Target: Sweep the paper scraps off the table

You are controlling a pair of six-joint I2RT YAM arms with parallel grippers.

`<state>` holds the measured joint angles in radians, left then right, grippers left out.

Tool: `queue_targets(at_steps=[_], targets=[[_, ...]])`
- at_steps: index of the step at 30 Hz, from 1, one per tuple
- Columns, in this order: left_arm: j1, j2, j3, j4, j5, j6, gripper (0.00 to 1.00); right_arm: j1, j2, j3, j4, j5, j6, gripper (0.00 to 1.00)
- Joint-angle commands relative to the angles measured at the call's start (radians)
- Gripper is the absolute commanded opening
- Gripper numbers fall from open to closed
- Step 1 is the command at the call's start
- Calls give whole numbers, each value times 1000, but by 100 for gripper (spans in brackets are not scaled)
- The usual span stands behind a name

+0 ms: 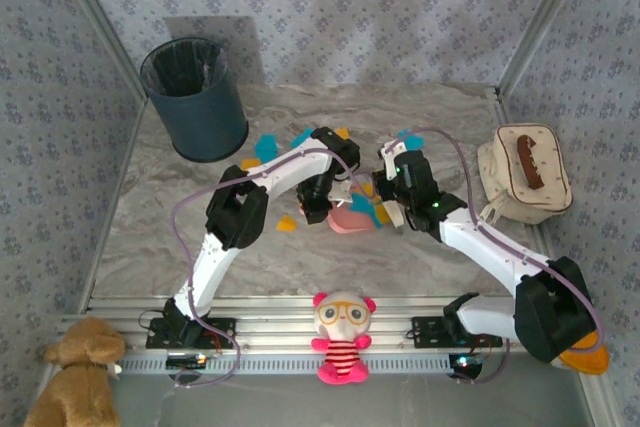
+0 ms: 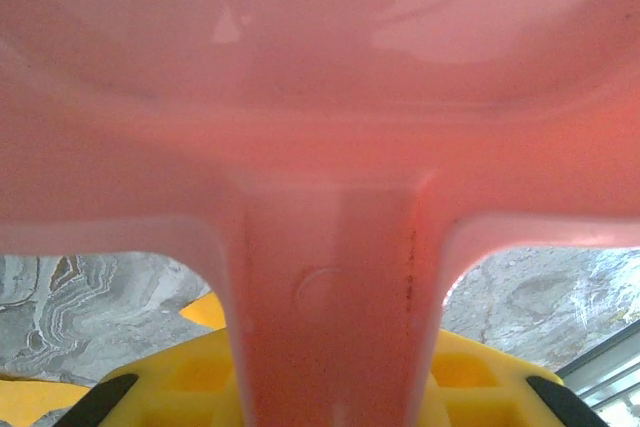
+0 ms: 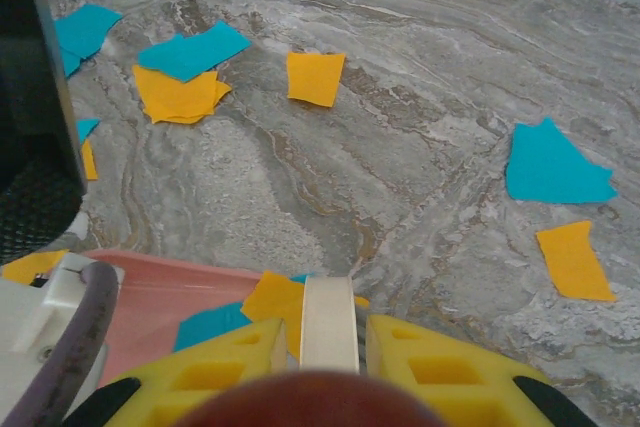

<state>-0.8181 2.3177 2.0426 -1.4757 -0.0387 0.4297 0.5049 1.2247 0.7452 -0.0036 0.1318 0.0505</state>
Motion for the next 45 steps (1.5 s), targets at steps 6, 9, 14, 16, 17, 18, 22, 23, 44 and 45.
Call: queue_targets(at_steps=[6,9,14,16,17,18,22,23,44,45], targets=[[-10,35,37,-40,8,-14,0,22,-52,19,17,-104,93,0],[-12,34,37,-42,12,-10,0,21,-60,14,29,-115,107,0],[-12,33,36,-38,13,-14,0,22,-80,16,37,-124,123,0],[-12,31,31,-33,13,-15,0,23,-93,20,39,-125,124,0],[-10,28,29,-31,13,-16,0,23,-103,22,39,-122,122,0],[-10,25,26,-26,12,-18,0,23,-112,25,36,-117,120,0],[-4,-2,-4,-1,8,-18,0,24,-147,30,7,-64,111,0],[-3,-14,-17,9,8,-16,0,23,-155,31,2,-47,109,0],[9,-233,-291,167,-8,15,0,25,-131,26,-88,143,158,0],[9,-243,-301,174,-8,15,0,25,-127,23,-88,146,161,0]])
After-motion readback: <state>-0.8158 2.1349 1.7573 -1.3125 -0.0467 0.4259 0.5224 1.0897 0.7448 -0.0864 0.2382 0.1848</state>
